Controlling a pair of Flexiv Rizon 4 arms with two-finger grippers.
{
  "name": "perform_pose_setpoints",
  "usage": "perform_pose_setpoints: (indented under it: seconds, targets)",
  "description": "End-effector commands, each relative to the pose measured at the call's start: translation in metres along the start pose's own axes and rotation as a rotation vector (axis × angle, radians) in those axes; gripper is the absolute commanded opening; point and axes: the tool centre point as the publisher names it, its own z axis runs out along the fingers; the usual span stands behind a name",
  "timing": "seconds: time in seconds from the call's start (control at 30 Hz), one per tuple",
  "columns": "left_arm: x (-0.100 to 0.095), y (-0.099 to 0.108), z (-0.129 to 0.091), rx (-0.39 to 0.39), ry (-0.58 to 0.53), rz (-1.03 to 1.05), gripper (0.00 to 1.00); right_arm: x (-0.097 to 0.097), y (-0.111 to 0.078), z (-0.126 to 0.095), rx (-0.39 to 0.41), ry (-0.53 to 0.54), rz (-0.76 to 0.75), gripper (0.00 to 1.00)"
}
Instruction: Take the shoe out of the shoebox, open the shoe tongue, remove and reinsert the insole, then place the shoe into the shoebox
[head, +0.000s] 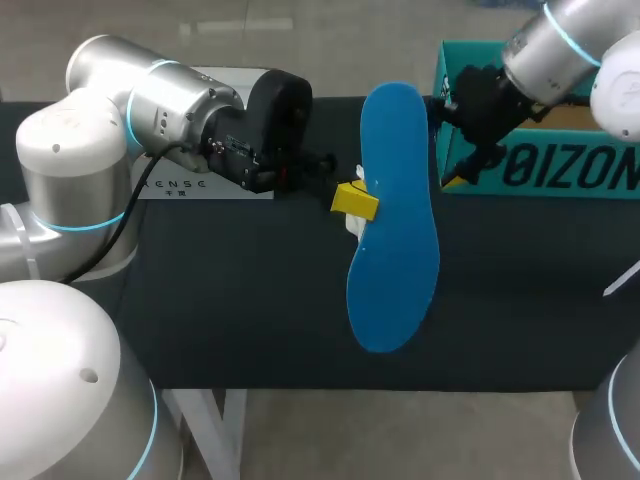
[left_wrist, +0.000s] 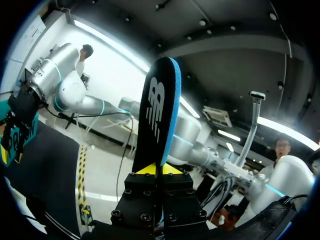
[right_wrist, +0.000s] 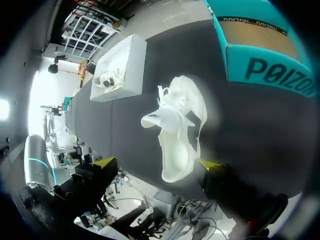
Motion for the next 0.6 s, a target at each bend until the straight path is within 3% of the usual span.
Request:
perform_pose_setpoints:
  seconds: [0.03,0.17,0.37,0.6]
  targets:
    - [0.0,0.001,0.001,0.002,0.0,0.0,0.0,-0.002,-0.022,-0.043,-0.06,0.397,0.054,1.0]
    - [0.0,0.001,0.001,0.002,0.0,0.0,0.0,0.002,-0.023,-0.066,-0.054,0.528,0.062,1.0]
    - [0.0,0.001,0.001,0.002,0.0,0.0,0.0,-0.009,-0.024,-0.084,-0.062,0.567,0.111,1.0]
    - [0.0,0.001,0.001,0.002,0.0,0.0,0.0,0.008,-0.021,-0.109,-0.119,0.641,0.062,1.0]
